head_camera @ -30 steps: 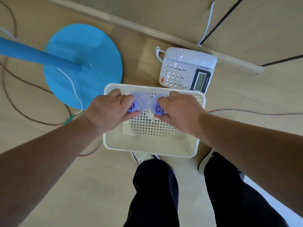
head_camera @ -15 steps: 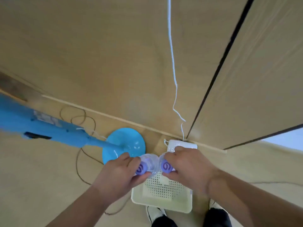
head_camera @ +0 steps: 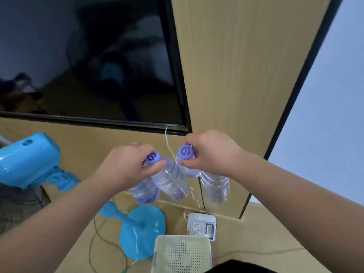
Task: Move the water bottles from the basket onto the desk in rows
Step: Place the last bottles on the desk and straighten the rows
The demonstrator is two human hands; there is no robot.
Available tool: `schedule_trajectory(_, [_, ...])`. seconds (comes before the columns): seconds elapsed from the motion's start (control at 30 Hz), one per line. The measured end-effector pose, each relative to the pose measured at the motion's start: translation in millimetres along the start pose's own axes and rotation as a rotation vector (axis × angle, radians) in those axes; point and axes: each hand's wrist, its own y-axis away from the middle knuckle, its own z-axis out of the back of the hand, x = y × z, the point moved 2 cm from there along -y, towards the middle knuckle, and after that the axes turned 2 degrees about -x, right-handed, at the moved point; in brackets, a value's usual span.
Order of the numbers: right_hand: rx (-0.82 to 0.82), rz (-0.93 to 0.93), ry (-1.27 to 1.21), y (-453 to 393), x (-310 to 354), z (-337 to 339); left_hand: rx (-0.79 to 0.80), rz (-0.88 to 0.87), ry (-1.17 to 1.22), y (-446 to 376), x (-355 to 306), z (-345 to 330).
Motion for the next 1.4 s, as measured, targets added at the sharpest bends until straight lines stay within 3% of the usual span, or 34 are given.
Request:
schedule_trajectory(0.23, [-0.086,-0.138,0.031,42,5,46,-0.025,-0.138,0.032,-23,-32,29])
schedule_trajectory(0.6, [-0.236,-0.633,0.037,181,30,111,0.078,-0.507,0.187,-65,-143,82])
schedule_trajectory(0.77, [-0.322,-0.771,0.061,279,27,153,0.065,-0.677,0.282,-74,-247,113])
schedule_trajectory(0.9, [-0.378,-0.812,0.132,368,13,193,0.025,-0.756,0.209,-75,-346,121])
schedule_trajectory(1.4, [-0.443,-1.12,0.349,667,-88,377,-0.074,-1.078,0.559,-140,-742,121])
